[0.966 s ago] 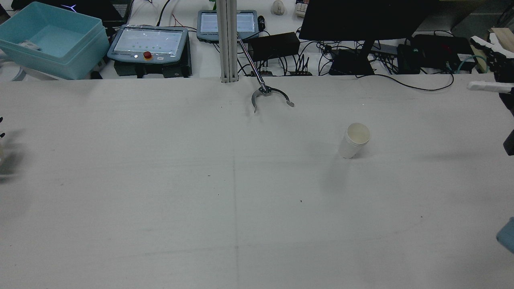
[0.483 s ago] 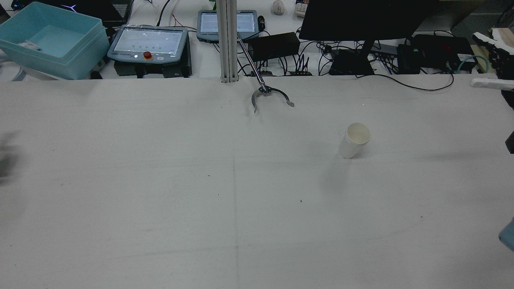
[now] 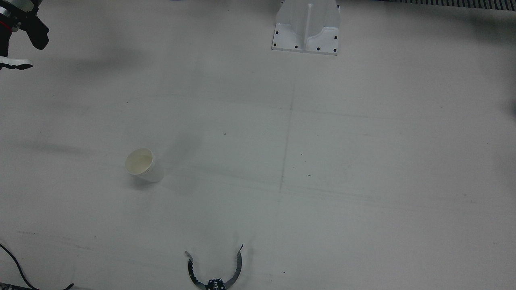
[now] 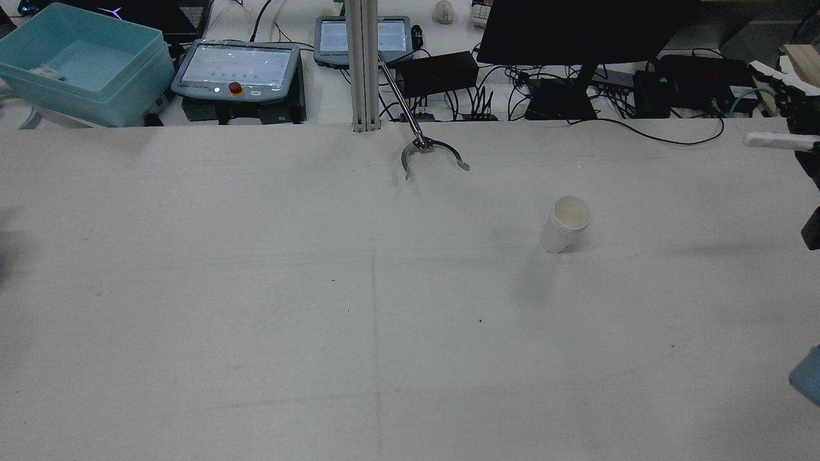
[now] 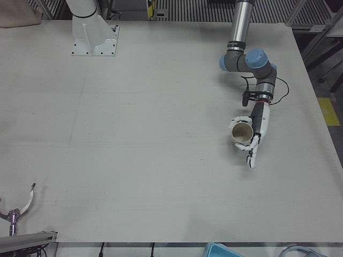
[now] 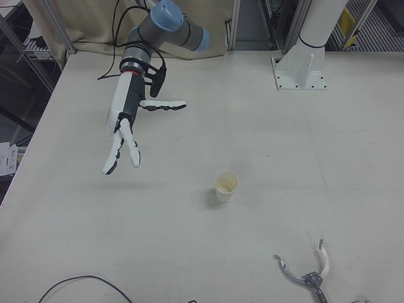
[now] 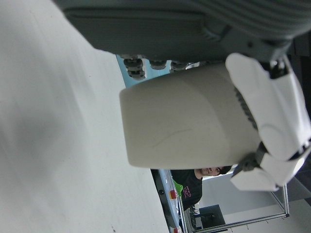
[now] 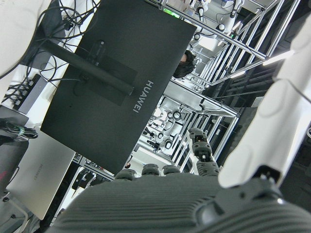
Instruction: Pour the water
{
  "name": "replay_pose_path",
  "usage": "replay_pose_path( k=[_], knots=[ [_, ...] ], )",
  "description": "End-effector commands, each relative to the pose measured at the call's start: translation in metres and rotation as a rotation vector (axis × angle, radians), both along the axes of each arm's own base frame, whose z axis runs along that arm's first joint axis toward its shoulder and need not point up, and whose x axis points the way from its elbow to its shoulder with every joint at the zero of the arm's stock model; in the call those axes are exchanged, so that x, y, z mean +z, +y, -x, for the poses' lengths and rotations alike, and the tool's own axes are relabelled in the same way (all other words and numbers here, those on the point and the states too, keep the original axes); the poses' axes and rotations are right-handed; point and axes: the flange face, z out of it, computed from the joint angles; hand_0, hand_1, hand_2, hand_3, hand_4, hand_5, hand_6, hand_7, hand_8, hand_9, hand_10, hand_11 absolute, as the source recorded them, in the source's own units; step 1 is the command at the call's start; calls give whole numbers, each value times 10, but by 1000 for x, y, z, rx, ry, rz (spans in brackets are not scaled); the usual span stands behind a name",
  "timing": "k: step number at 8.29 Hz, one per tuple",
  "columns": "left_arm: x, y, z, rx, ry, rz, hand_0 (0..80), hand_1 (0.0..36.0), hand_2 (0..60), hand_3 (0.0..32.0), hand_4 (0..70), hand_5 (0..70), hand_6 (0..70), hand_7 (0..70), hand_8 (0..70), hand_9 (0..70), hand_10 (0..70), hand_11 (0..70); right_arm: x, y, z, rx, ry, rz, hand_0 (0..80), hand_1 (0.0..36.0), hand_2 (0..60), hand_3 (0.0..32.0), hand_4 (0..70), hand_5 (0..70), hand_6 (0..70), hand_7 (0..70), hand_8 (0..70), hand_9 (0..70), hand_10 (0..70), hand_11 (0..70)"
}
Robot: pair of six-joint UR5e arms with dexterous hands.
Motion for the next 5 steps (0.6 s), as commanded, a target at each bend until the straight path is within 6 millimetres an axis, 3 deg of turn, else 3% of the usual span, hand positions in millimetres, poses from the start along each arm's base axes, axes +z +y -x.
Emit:
replay_pose_path(
  k=[1, 3, 5],
  knots=[
    [-33, -9, -3, -28, 42, -47, 370, 360, 600, 0, 265, 527, 13, 50, 11, 27, 45, 88, 71, -43, 28, 25, 28, 41, 462, 93, 0, 0, 53, 16, 8, 0, 22, 19, 0, 11],
    [-36, -6, 0, -26, 36, -38, 388, 360, 600, 0, 266, 537, 16, 57, 13, 28, 44, 88, 110, -69, 50, 70, 7, 6, 463, 95, 0, 0, 30, 0, 0, 0, 28, 24, 9, 25],
    [-33, -3, 1, -22, 38, -26, 388, 360, 600, 0, 262, 545, 16, 57, 12, 27, 45, 89, 109, -90, 82, 49, -21, -21, 462, 94, 0, 0, 17, 0, 0, 0, 32, 25, 16, 36]
  ],
)
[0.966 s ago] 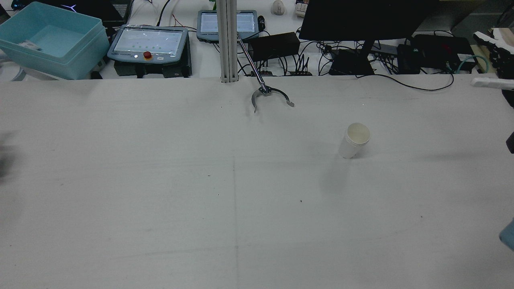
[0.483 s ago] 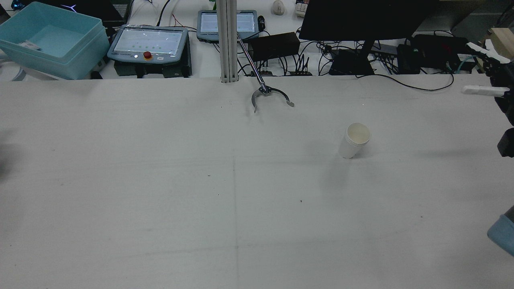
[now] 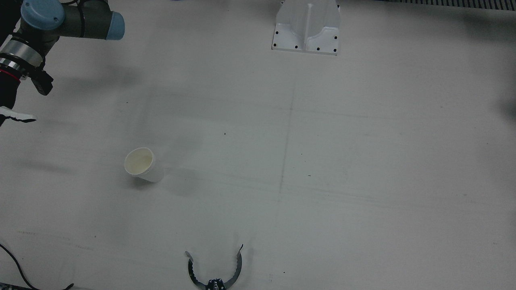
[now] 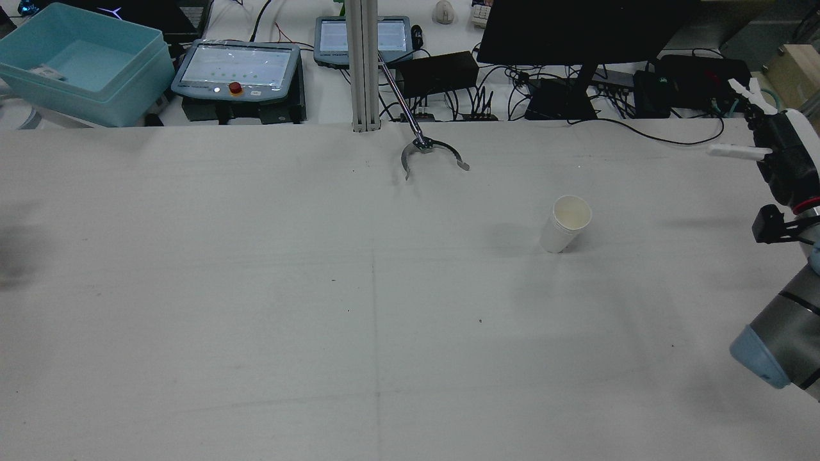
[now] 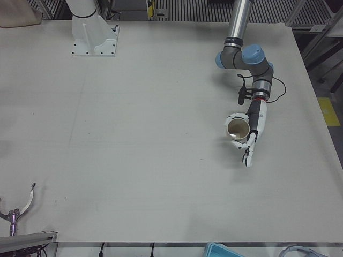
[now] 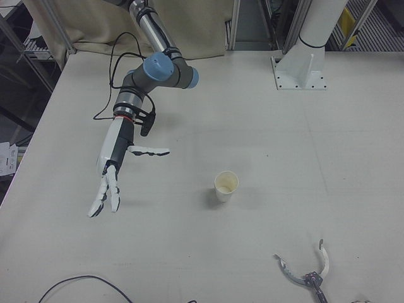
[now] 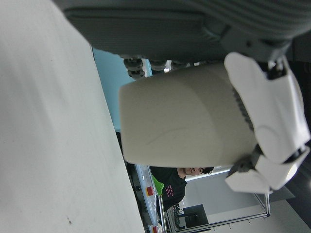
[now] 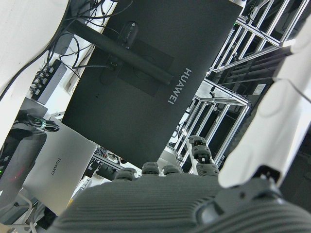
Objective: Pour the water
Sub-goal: 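Move the right hand to the side of the white paper cups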
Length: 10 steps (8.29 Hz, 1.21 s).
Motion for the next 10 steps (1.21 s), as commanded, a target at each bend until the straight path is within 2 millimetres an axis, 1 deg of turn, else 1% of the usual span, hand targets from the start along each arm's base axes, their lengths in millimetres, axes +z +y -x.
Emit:
replay_pose_path(
  k=[1, 2, 3, 4, 5, 6, 7, 8, 9, 10],
  knots=[
    [3, 4, 2, 4, 1, 16, 391, 360, 600, 0, 262, 550, 17, 57, 12, 27, 45, 89, 7, -24, 52, -7, -50, -36, 460, 92, 0, 0, 24, 0, 0, 0, 33, 25, 15, 34],
    [8, 9, 5, 4, -5, 27, 384, 360, 600, 0, 259, 547, 17, 57, 11, 26, 45, 88, 6, -14, 87, -8, -64, -48, 454, 79, 0, 0, 24, 0, 0, 0, 36, 28, 21, 41],
    [18, 19, 12, 4, -15, 41, 376, 360, 600, 0, 252, 544, 17, 57, 10, 26, 45, 88, -4, 1, 140, -49, -82, -61, 446, 71, 0, 0, 28, 0, 0, 0, 47, 43, 36, 62],
    [20, 22, 13, 10, -16, 42, 362, 360, 600, 0, 246, 539, 16, 55, 9, 24, 44, 86, -8, 23, 177, -50, -93, -62, 443, 70, 0, 0, 27, 0, 0, 0, 42, 35, 27, 49],
    [20, 22, 13, 13, -16, 42, 357, 360, 600, 0, 247, 537, 17, 54, 9, 25, 45, 88, -8, 34, 194, -53, -97, -60, 454, 81, 0, 0, 19, 0, 0, 0, 40, 31, 25, 47],
    [19, 21, 12, 13, -15, 37, 354, 360, 600, 0, 246, 537, 17, 55, 9, 24, 45, 88, -12, 39, 205, -71, -102, -64, 455, 82, 0, 0, 24, 0, 0, 0, 36, 26, 18, 37],
    [19, 22, 12, 14, -15, 37, 357, 360, 600, 0, 246, 539, 18, 55, 9, 25, 45, 88, -9, 43, 212, -85, -93, -58, 458, 87, 0, 0, 28, 0, 0, 0, 34, 25, 15, 33],
    [19, 21, 11, 13, -14, 36, 354, 360, 600, 0, 246, 539, 18, 55, 9, 25, 45, 88, -10, 45, 219, -82, -94, -60, 460, 90, 0, 0, 31, 0, 0, 0, 35, 24, 14, 31],
    [19, 21, 11, 13, -13, 35, 349, 360, 600, 0, 245, 538, 19, 56, 9, 25, 46, 88, -13, 40, 233, -74, -90, -59, 460, 89, 0, 0, 33, 0, 0, 0, 34, 25, 15, 33],
    [19, 21, 12, 11, -14, 36, 364, 360, 600, 0, 244, 543, 19, 57, 10, 26, 46, 89, -19, 31, 248, -76, -91, -61, 457, 88, 0, 0, 40, 0, 0, 0, 35, 27, 17, 36]
  ],
)
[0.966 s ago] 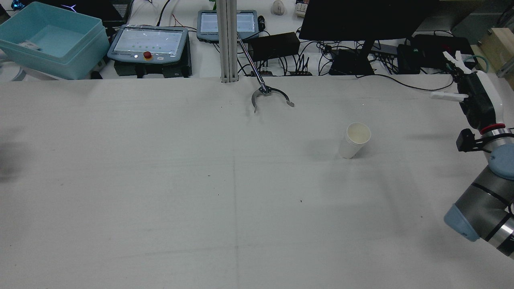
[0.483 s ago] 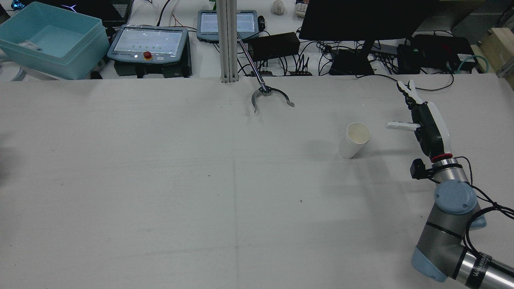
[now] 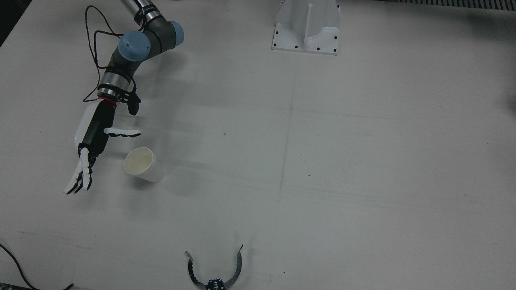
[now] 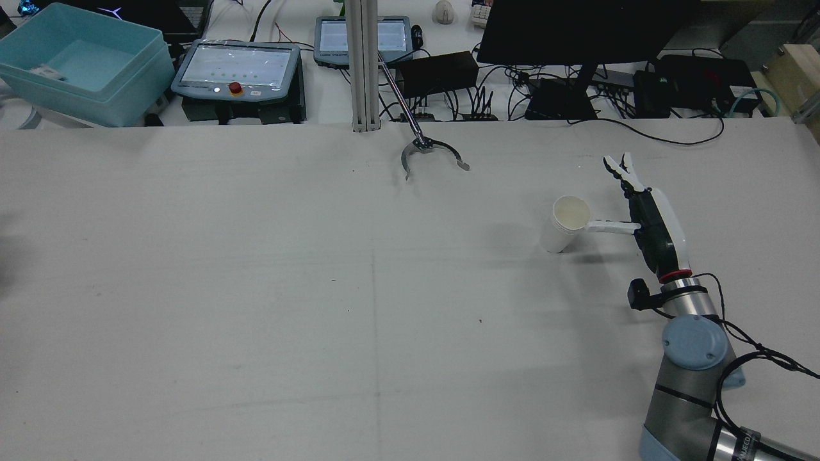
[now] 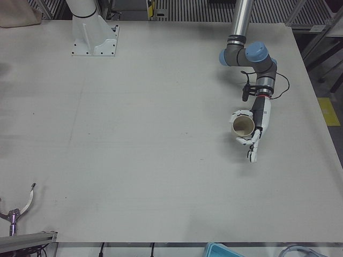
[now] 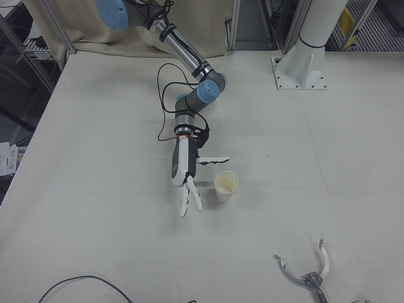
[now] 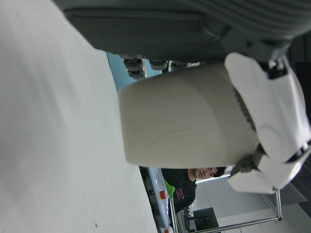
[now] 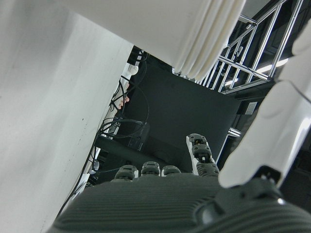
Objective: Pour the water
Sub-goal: 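Move the right hand to the side of the white paper cups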
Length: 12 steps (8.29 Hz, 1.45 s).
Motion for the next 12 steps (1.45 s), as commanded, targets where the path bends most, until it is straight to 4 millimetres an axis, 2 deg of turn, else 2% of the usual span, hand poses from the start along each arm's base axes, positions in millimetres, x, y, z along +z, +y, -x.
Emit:
replay_pose_path(
  k=[1, 2, 4, 6, 7, 9, 12],
  knots=[
    [3, 2, 2, -3, 0, 3, 371, 360, 600, 0, 244, 545, 19, 57, 10, 26, 46, 89, -8, -17, 42, -1, 0, 0, 458, 88, 0, 0, 44, 0, 0, 0, 36, 28, 17, 36],
    [6, 6, 6, -5, -4, 6, 367, 360, 600, 0, 244, 544, 19, 57, 10, 25, 46, 89, -18, -19, 53, -10, -60, -29, 457, 89, 0, 0, 46, 0, 0, 0, 35, 28, 17, 35],
    [6, 6, 5, -3, -5, 7, 367, 360, 600, 0, 245, 543, 19, 56, 11, 26, 46, 89, -20, -12, 64, -38, -191, -39, 459, 92, 1, 0, 54, 3, 5, 0, 36, 30, 17, 35],
    [5, 6, 6, -5, -2, 5, 375, 360, 600, 0, 245, 546, 19, 57, 11, 26, 46, 90, -28, 7, 79, -70, -224, -42, 466, 102, 0, 0, 58, 26, 11, 21, 34, 21, 9, 25],
    [7, 10, 9, -5, -3, 8, 375, 360, 600, 0, 245, 547, 19, 55, 11, 25, 46, 89, -23, 17, 81, -59, -240, -36, 466, 104, 0, 0, 52, 22, 6, 14, 33, 20, 9, 25],
    [13, 20, 15, -3, 2, 18, 375, 360, 600, 0, 245, 548, 18, 54, 11, 24, 46, 89, -23, 19, 76, -47, -253, -34, 469, 109, 0, 0, 46, 18, 0, 2, 31, 17, 8, 24],
    [9, 19, 15, -4, 10, 11, 380, 360, 600, 0, 246, 551, 18, 52, 10, 25, 46, 90, 5, 28, 55, -42, -205, -9, 478, 124, 0, 0, 48, 22, 3, 9, 29, 13, 5, 22]
  ],
)
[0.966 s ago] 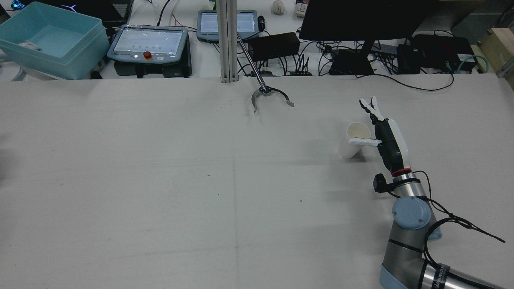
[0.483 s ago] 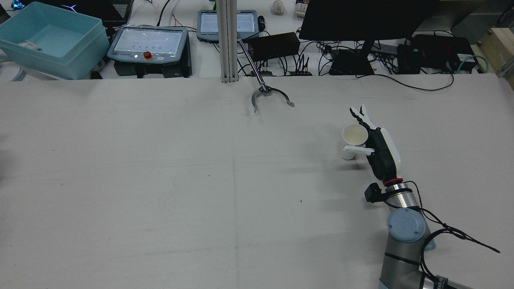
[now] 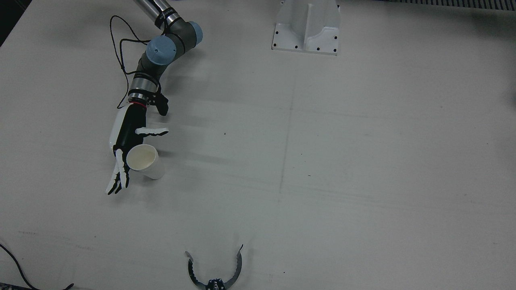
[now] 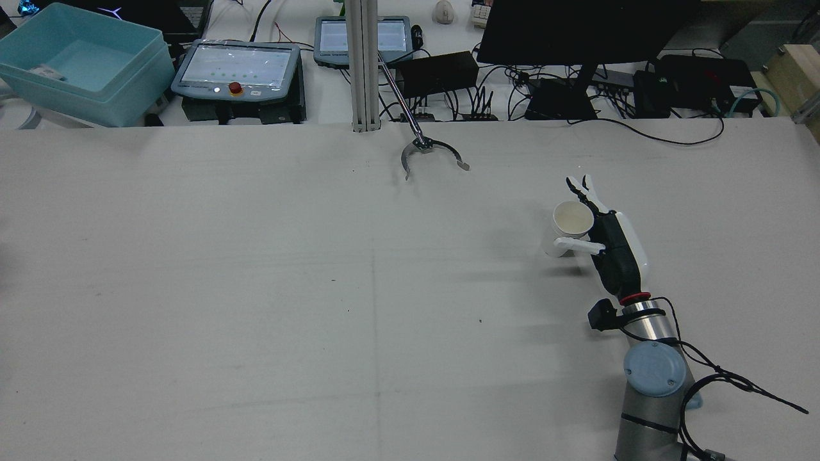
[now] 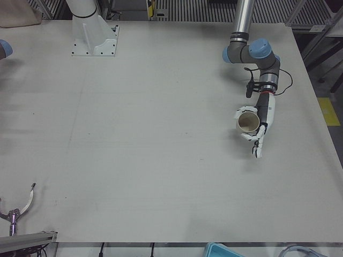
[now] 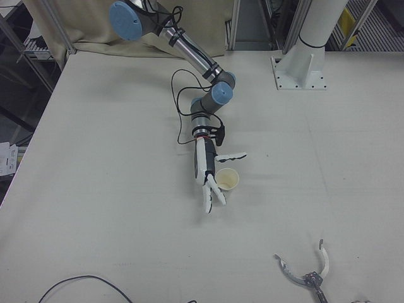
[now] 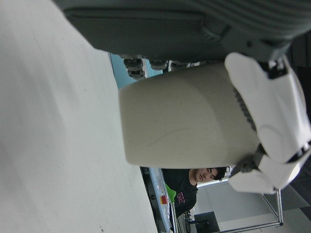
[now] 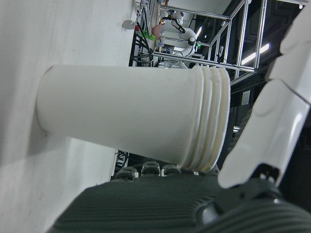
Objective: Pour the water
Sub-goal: 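Close the right hand around the white paper cups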
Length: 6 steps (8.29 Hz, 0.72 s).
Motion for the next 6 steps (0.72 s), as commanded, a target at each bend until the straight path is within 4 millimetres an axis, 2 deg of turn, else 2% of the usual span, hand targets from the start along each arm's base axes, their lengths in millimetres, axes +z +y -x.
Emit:
replay_pose_path(
  k=[1, 3, 6],
  knots=[
    [-6, 0, -1, 2, 8, -9, 382, 360, 600, 0, 247, 552, 17, 52, 11, 25, 46, 90, 34, 12, -26, 4, 57, 31, 479, 124, 0, 0, 50, 24, 5, 12, 29, 14, 5, 22],
    [-10, -1, -2, 2, 11, -14, 388, 360, 600, 0, 250, 560, 19, 56, 11, 25, 47, 91, 44, 11, -35, 14, 76, 40, 478, 122, 2, 0, 51, 23, 6, 11, 29, 16, 6, 22],
    [-14, -2, -1, -1, 12, -15, 396, 360, 600, 0, 251, 567, 20, 58, 11, 26, 47, 93, 39, 8, -32, 17, 77, 38, 474, 118, 8, 0, 57, 23, 12, 19, 31, 21, 9, 26]
  ],
)
